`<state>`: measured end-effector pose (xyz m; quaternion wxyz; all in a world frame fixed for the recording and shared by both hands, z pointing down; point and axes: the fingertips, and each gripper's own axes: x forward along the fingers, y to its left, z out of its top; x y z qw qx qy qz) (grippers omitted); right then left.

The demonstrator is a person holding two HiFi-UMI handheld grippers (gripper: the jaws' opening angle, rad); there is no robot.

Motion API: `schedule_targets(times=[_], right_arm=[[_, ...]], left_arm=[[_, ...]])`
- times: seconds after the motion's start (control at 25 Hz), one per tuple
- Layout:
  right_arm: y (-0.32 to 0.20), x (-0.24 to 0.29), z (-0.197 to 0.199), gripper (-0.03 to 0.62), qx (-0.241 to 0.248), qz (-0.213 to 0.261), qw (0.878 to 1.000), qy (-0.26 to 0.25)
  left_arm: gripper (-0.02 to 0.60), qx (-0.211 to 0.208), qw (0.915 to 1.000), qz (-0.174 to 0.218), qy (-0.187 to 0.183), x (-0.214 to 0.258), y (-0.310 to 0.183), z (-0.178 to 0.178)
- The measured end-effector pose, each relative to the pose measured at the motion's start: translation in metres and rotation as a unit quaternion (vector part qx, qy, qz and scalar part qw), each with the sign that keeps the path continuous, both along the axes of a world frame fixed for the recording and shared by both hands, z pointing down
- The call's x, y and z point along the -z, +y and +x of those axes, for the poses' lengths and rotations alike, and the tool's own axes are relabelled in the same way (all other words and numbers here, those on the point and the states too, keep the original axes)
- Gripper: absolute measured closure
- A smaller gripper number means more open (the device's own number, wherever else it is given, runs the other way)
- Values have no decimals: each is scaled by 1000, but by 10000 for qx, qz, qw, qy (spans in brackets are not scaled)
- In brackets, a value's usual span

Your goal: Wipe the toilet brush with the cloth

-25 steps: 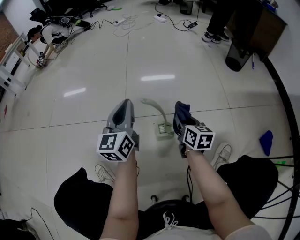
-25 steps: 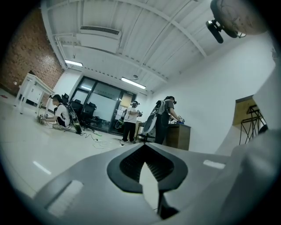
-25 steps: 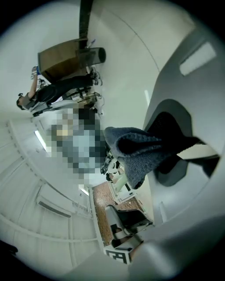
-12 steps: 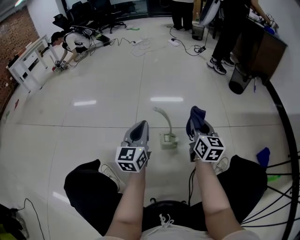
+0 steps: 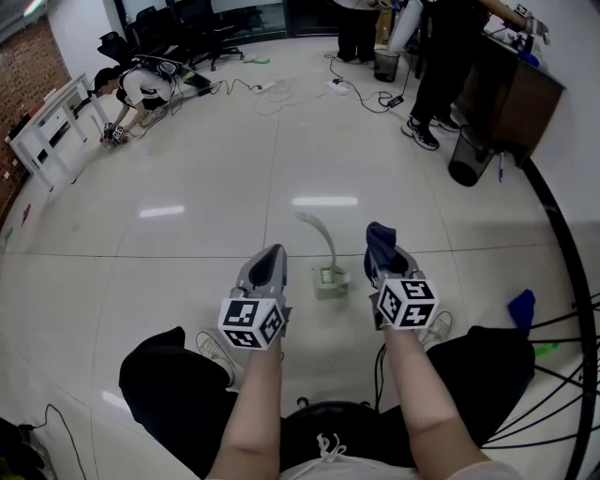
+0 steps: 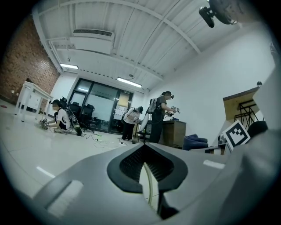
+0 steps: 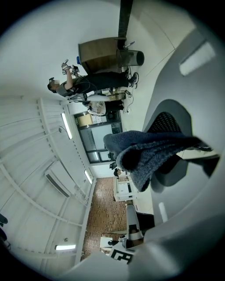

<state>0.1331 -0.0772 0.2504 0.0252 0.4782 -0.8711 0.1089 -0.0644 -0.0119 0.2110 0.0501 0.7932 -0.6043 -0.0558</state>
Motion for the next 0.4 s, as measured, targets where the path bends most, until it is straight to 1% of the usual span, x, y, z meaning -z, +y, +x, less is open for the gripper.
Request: schedule_targets(times=[0.24, 0.4], right_arm=[[-3, -7, -4, 531, 27, -43, 10000, 30], [-1, -12, -10, 532, 13, -122, 9999, -48]], left_arm=[[575, -196, 9998, 0, 3, -4, -4, 12], [575, -256, 9997, -29, -7, -8, -4, 10]])
